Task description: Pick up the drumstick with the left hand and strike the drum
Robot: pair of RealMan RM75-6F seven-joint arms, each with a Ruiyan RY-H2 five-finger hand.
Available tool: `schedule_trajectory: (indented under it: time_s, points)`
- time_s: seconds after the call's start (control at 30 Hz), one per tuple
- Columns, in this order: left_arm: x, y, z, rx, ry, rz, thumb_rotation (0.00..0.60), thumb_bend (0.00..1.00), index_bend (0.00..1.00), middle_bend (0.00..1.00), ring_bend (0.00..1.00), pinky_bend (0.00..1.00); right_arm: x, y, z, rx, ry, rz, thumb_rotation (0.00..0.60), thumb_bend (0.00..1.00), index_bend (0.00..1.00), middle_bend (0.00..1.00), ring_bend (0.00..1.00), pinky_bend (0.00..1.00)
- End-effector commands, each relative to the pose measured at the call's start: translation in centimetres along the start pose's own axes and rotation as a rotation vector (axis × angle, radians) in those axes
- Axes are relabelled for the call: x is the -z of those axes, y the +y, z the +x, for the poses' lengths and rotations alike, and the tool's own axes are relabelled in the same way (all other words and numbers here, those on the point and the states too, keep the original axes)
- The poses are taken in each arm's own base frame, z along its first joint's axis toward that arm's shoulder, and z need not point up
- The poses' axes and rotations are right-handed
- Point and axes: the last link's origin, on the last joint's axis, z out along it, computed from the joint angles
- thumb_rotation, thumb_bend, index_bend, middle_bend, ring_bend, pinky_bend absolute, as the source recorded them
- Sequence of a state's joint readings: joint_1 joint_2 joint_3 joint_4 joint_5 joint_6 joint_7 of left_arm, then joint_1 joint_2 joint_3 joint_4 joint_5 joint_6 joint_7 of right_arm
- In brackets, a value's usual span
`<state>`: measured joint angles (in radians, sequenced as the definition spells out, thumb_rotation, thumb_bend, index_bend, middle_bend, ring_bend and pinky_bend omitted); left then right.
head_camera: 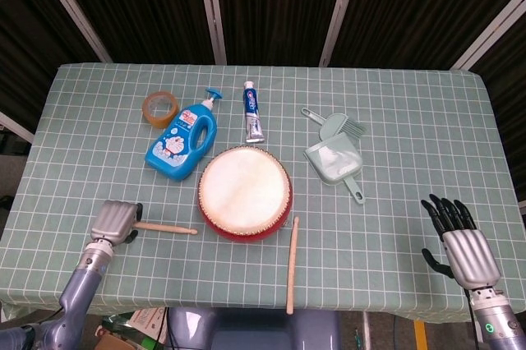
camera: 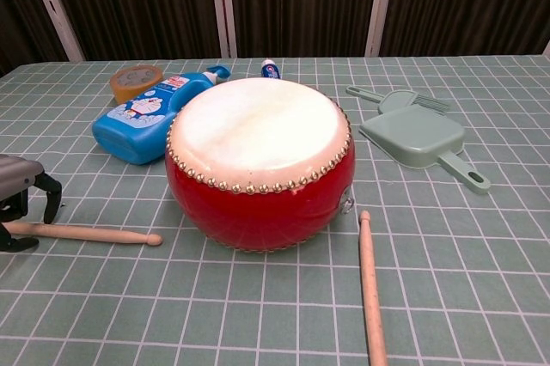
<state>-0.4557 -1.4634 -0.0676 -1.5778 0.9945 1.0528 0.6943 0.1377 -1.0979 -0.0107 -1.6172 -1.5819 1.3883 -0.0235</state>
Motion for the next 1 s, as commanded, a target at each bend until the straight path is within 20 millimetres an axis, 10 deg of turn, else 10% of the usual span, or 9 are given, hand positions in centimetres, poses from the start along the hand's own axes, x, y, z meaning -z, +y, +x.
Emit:
schedule_trajectory:
  time_s: [0.03,0.63,1.0]
  points:
    - [0.0,-0.1,-0.2,-0.007,0.000,0.001,0.600,0.27,0.49,1.00,1.00,1.00,0.0,0.0,0.0,0.000,0.001,-0.001,0.600,0.35,0.00,0.00,0.00,0.00]
    - [-0.4,-0.9,-0.9,-0.025,-0.029,0.027,0.600,0.28,0.48,1.00,1.00,1.00,0.1,0.0,0.0,-0.001,0.000,-0.003,0.600,0.35,0.00,0.00,0.00,0.00]
    - [-0.3,-1.2,-1.5,-0.032,-0.059,0.043,0.600,0.45,0.59,1.00,1.00,1.00,0.1,0.0,0.0,-0.002,0.001,-0.004,0.600,0.35,0.00,0.00,0.00,0.00]
